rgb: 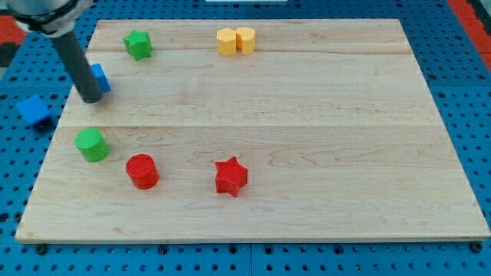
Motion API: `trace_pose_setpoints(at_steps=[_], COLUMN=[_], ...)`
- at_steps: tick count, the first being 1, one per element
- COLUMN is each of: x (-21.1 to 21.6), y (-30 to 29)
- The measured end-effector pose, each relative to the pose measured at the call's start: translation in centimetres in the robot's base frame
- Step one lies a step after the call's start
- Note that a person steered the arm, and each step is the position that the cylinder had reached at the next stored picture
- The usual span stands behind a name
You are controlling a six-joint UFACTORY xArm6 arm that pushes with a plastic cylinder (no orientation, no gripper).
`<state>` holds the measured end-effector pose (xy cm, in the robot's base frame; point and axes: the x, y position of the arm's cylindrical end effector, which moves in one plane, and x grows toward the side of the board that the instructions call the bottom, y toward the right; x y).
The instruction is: Move green star towards green circle
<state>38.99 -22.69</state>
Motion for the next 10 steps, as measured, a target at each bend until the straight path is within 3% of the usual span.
trace_pose_setpoints(at_steps=[1,2,3,4,6,9,10], x=[-0.6,-3.4,-4.9,-3.8,-8.0,-8.3,-10.7], y=[8.0,11.6,8.0,1.6,1.7,1.7,1.7])
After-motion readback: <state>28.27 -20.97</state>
